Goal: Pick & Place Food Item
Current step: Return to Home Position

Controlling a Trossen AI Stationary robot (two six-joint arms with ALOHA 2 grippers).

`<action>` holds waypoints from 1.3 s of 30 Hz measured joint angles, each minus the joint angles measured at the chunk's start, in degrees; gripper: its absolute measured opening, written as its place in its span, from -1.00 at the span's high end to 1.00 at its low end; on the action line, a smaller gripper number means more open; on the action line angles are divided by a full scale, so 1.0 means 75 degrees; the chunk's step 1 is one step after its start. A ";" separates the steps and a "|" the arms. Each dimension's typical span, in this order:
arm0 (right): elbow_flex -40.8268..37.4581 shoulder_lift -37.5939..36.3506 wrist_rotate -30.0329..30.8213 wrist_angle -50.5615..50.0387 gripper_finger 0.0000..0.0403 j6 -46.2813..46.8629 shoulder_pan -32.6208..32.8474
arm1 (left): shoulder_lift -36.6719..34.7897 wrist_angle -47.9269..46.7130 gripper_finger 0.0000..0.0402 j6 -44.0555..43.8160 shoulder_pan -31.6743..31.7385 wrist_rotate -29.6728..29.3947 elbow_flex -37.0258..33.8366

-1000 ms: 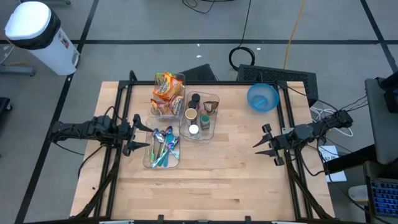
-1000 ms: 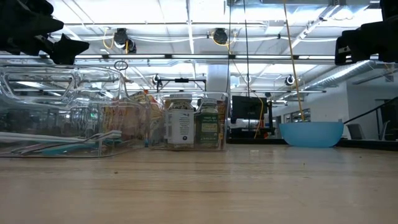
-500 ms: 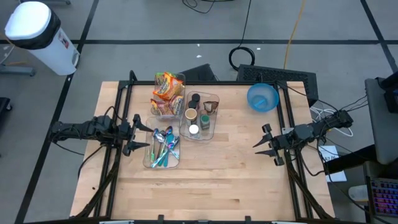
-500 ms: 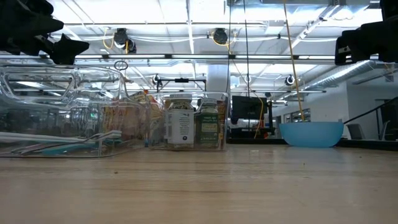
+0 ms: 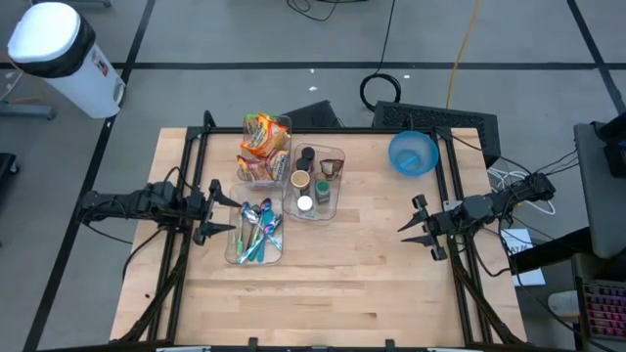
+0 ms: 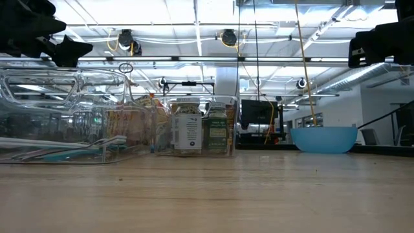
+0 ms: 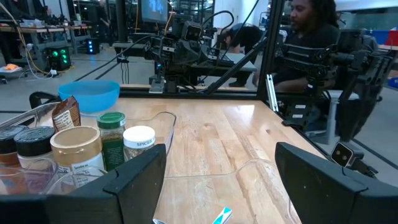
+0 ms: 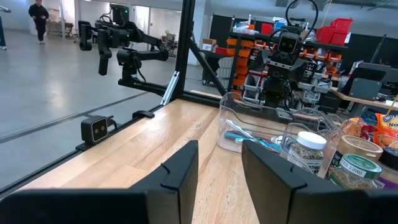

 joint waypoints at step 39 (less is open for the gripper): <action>-0.0003 0.0000 0.0000 0.0000 0.42 0.0001 0.0002 | 0.0001 -0.0001 -0.54 -0.0001 -0.0001 0.0000 0.0000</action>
